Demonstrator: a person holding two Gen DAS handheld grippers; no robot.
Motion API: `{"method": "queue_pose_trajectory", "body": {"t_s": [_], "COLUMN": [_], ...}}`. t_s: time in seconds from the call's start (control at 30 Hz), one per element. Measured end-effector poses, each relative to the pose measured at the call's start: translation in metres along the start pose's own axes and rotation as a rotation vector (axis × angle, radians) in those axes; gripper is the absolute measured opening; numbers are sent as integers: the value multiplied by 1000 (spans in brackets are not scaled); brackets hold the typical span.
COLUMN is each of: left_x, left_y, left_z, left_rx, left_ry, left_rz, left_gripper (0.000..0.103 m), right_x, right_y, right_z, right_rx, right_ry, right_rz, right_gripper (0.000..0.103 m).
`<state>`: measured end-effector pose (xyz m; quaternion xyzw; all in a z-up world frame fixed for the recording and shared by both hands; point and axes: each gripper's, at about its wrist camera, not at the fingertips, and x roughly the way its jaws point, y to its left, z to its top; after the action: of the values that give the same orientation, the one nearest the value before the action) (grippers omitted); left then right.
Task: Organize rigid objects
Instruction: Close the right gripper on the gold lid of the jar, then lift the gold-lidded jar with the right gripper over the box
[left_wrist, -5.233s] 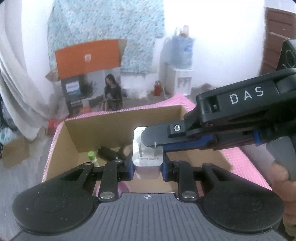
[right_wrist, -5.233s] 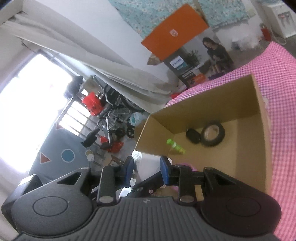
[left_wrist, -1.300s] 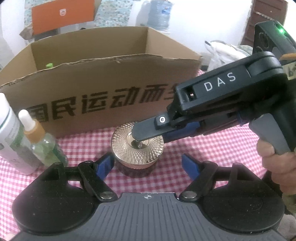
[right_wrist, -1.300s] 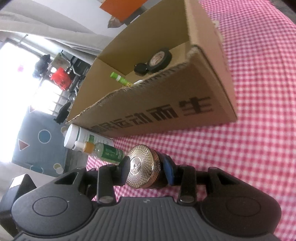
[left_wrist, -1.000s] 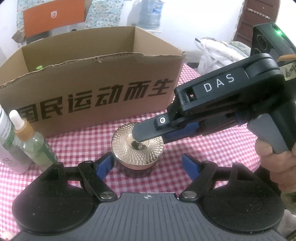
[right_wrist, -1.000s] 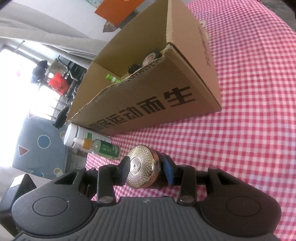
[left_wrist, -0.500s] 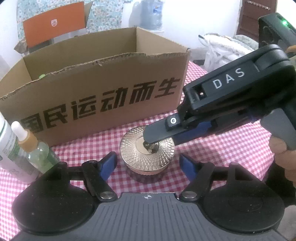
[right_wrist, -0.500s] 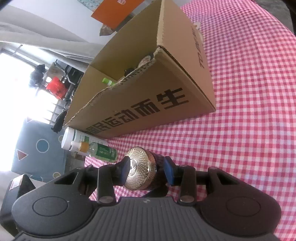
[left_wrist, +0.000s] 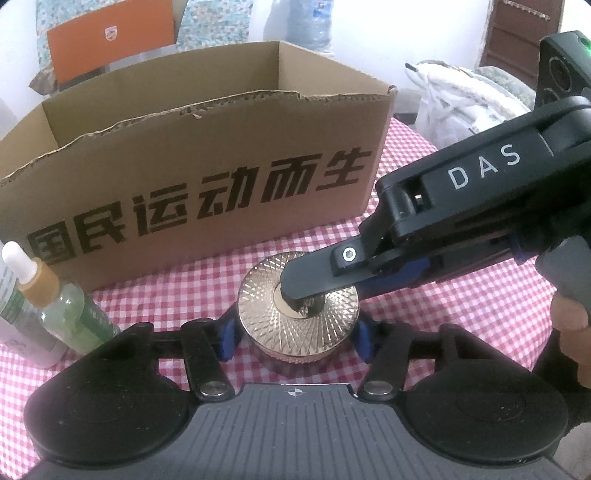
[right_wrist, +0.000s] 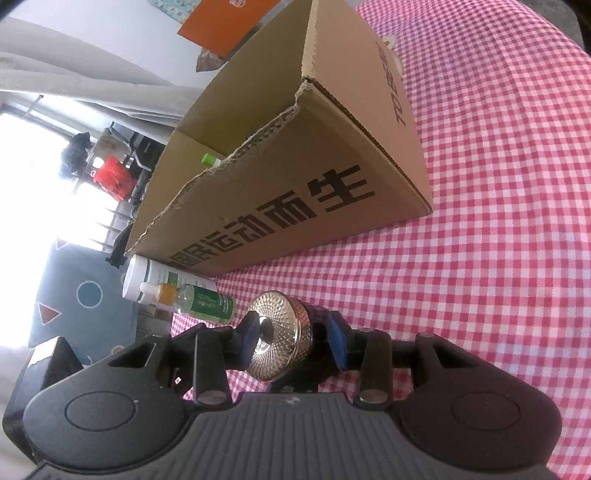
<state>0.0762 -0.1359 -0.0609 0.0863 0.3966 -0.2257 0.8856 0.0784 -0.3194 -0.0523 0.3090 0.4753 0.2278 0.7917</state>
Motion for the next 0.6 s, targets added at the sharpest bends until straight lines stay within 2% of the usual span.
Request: {"method": "queue_pose_trajectory", "body": {"t_s": [0.6], "left_x": [-7], "left_y": [1], "left_z": [7], "left_rx": [-22], "left_ry": [12], "left_rz": [2], "left_gripper": [56], "right_x": [4], "right_y": [0], "right_z": [3], "right_rx": [-7], "right_ry": [-4], "right_rz": [-1], "right_gripper": [43]}}
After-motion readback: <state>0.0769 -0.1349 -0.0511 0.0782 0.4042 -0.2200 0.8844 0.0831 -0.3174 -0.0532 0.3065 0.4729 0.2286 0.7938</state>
